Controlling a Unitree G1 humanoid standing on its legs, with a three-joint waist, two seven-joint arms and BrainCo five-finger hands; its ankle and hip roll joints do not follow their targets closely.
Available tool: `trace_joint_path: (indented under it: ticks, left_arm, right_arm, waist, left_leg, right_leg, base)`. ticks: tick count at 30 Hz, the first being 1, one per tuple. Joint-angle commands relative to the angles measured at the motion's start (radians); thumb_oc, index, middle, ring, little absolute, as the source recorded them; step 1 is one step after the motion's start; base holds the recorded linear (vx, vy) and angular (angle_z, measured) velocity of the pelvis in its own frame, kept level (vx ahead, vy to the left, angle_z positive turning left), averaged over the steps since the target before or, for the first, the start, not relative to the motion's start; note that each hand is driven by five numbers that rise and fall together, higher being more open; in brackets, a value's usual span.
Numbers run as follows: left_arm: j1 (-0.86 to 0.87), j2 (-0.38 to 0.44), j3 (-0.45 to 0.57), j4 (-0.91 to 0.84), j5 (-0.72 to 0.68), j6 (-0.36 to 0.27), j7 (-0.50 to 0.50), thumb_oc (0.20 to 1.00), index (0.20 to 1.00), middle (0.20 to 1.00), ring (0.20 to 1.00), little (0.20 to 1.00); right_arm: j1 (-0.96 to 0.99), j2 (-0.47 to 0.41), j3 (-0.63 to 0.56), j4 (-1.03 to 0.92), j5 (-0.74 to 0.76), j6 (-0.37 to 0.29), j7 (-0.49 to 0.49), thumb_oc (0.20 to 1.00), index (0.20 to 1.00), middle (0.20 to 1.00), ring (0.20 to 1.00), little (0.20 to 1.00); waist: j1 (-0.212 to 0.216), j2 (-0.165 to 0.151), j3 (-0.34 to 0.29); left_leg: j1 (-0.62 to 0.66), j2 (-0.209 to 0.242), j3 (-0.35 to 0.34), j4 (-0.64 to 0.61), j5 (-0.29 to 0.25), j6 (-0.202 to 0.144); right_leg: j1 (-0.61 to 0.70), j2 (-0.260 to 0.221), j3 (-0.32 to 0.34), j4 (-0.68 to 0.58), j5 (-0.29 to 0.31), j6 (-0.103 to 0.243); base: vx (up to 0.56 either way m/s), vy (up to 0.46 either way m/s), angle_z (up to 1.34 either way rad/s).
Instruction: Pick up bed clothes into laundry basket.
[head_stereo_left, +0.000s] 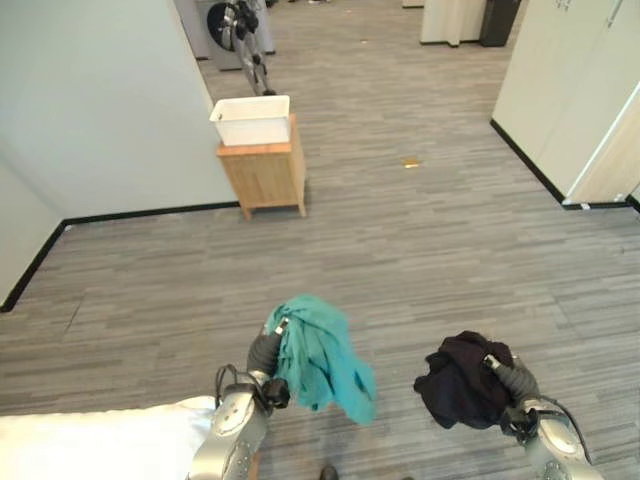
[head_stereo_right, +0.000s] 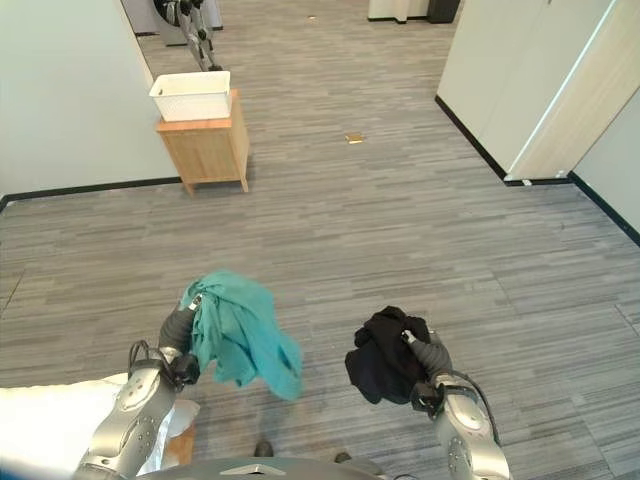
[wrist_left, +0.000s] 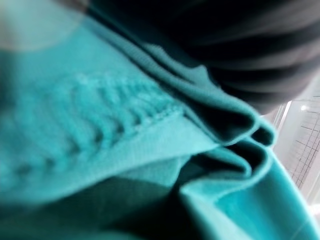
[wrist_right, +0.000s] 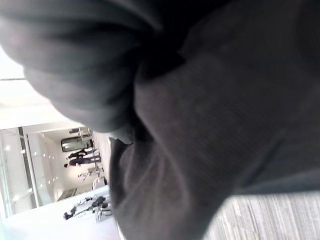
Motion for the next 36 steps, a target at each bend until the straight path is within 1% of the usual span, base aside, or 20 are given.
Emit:
trace_joint_path:
  ticks: [1, 8, 9, 11, 12, 17, 21, 26, 31, 36]
  left_arm:
    - [-0.06, 0.028, 0.048, -0.024, 0.02, -0.056, 0.002, 0.2, 0.2, 0.2, 0.2, 0.2]
    - [-0.035, 0.025, 0.105, -0.033, 0.046, -0.069, 0.026, 0.2, 0.2, 0.2, 0.2, 0.2]
    - [-0.034, 0.025, 0.106, -0.034, 0.046, -0.068, 0.027, 0.2, 0.2, 0.2, 0.2, 0.2]
    - [0.002, 0.018, 0.176, -0.054, 0.057, -0.084, 0.054, 0.2, 0.2, 0.2, 0.2, 0.2]
    - [0.004, 0.018, 0.177, -0.056, 0.057, -0.083, 0.055, 0.2, 0.2, 0.2, 0.2, 0.2]
    - [0.036, -0.005, 0.248, -0.061, 0.047, -0.098, 0.085, 0.2, 0.2, 0.2, 0.2, 0.2]
    - [0.046, -0.013, 0.254, -0.062, 0.041, -0.098, 0.085, 0.2, 0.2, 0.2, 0.2, 0.2]
    - [0.041, -0.017, 0.232, -0.054, 0.036, -0.092, 0.082, 0.2, 0.2, 0.2, 0.2, 0.2]
    - [0.011, 0.001, 0.179, -0.054, 0.052, -0.079, 0.063, 0.2, 0.2, 0.2, 0.2, 0.2]
    - [0.021, 0.004, 0.16, -0.065, 0.06, -0.074, 0.042, 0.2, 0.2, 0.2, 0.2, 0.2]
  right_arm:
    - [-0.056, 0.015, -0.049, -0.087, 0.017, -0.071, 0.012, 0.2, 0.2, 0.2, 0.2, 0.2]
    - [-0.095, -0.001, -0.028, -0.095, -0.026, -0.071, 0.014, 0.2, 0.2, 0.2, 0.2, 0.2]
    - [-0.096, -0.001, -0.027, -0.095, -0.027, -0.071, 0.014, 0.2, 0.2, 0.2, 0.2, 0.2]
    - [-0.123, -0.012, 0.006, -0.095, -0.047, -0.064, 0.027, 0.2, 0.2, 0.2, 0.2, 0.2]
    - [-0.124, -0.012, 0.007, -0.095, -0.047, -0.064, 0.027, 0.2, 0.2, 0.2, 0.2, 0.2]
    - [-0.136, -0.009, 0.044, -0.091, -0.068, -0.049, 0.046, 0.2, 0.2, 0.2, 0.2, 0.2]
    - [-0.134, -0.012, 0.05, -0.093, -0.076, -0.043, 0.05, 0.2, 0.2, 0.2, 0.2, 0.2]
    - [-0.13, -0.006, 0.054, -0.099, -0.071, -0.041, 0.048, 0.2, 0.2, 0.2, 0.2, 0.2]
    - [-0.097, -0.002, 0.037, -0.105, -0.071, -0.046, 0.041, 0.2, 0.2, 0.2, 0.2, 0.2]
    - [-0.059, -0.004, 0.01, -0.113, -0.078, -0.048, 0.043, 0.2, 0.2, 0.2, 0.2, 0.2]
  waist:
    - [0.028, -0.024, -0.011]
    - [0.056, -0.031, -0.015]
    - [0.055, -0.031, -0.015]
    - [0.076, -0.035, -0.018]
    - [0.074, -0.035, -0.018]
    - [0.096, -0.037, -0.018]
    - [0.1, -0.035, -0.017]
    - [0.1, -0.032, -0.015]
    - [0.09, -0.03, -0.009]
    - [0.081, -0.031, -0.004]
  left_leg:
    - [-0.004, 0.02, 0.065, 0.105, -0.077, -0.001]
    - [-0.001, 0.015, 0.045, 0.103, -0.079, -0.001]
    - [-0.001, 0.015, 0.045, 0.102, -0.079, -0.001]
    - [-0.003, 0.013, 0.033, 0.1, -0.077, -0.002]
    - [-0.003, 0.013, 0.033, 0.1, -0.077, -0.002]
    - [-0.01, 0.01, 0.013, 0.105, -0.071, -0.006]
    - [-0.011, 0.009, 0.004, 0.102, -0.069, -0.006]
    - [-0.011, 0.009, 0.002, 0.096, -0.063, -0.008]
    - [-0.008, 0.011, 0.008, 0.09, -0.063, -0.007]
    - [-0.002, 0.013, 0.012, 0.084, -0.065, -0.005]
  right_leg:
    - [-0.044, -0.068, -0.154, 0.1, -0.031, 0.029]
    - [-0.027, -0.071, -0.169, 0.1, -0.039, 0.029]
    - [-0.027, -0.071, -0.17, 0.1, -0.039, 0.029]
    - [-0.018, -0.072, -0.178, 0.097, -0.044, 0.026]
    - [-0.018, -0.072, -0.178, 0.097, -0.044, 0.026]
    - [-0.009, -0.075, -0.198, 0.098, -0.05, 0.02]
    - [-0.005, -0.075, -0.207, 0.095, -0.053, 0.017]
    - [-0.003, -0.073, -0.21, 0.089, -0.053, 0.016]
    - [-0.001, -0.068, -0.205, 0.084, -0.055, 0.016]
    - [0.001, -0.068, -0.201, 0.082, -0.053, 0.019]
  base:
    - [0.04, -0.002, 0.06]
    - [0.02, 0.003, 0.09]
    - [0.0, -0.005, 0.08]
    - [0.01, -0.005, 0.1]
    - [0.01, -0.002, 0.13]
    - [-0.02, -0.005, 0.14]
    - [-0.02, -0.004, 0.17]
    - [0.0, 0.0, 0.02]
    - [0.0, 0.0, 0.0]
    - [0.0, 0.0, 0.0]
